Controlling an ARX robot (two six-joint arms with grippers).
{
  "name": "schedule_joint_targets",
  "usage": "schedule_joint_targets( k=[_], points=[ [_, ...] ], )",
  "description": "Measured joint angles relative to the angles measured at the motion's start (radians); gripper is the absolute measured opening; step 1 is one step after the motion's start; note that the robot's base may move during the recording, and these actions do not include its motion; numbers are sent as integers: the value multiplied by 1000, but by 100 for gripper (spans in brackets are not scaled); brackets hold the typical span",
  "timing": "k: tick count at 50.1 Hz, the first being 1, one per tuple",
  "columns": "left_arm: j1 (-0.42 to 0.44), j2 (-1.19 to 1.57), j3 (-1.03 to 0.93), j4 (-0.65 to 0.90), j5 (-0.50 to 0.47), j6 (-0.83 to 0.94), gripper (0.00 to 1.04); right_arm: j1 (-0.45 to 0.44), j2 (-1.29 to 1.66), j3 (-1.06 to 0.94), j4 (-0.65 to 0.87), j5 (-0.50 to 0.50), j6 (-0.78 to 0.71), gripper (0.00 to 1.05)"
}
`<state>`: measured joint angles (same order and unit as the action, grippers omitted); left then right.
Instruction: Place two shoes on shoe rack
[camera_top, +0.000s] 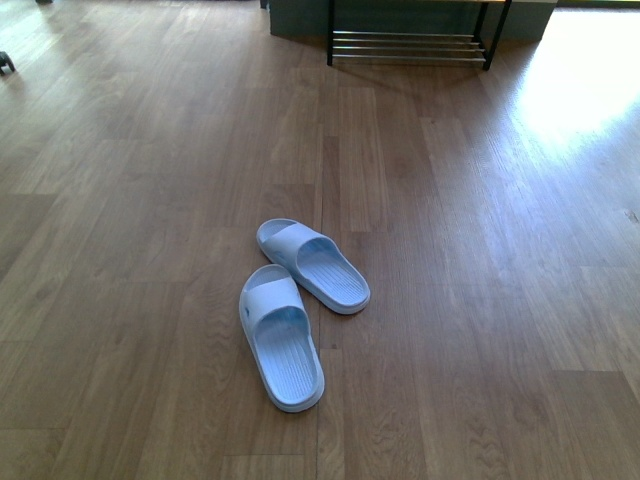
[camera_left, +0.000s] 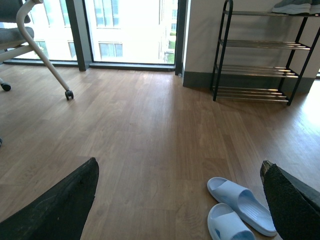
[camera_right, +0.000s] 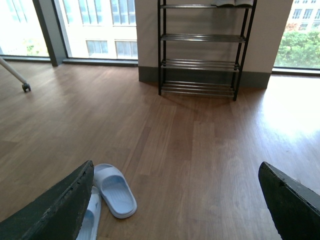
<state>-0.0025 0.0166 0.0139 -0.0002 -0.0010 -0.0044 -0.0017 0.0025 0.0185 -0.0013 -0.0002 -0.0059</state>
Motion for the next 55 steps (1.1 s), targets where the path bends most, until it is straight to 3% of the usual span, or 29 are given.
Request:
schedule_joint_targets(
  k=[55],
  points=[
    [0,0,0,0,-2,0,95,0,0,0,0,-3,0,95]
  ],
)
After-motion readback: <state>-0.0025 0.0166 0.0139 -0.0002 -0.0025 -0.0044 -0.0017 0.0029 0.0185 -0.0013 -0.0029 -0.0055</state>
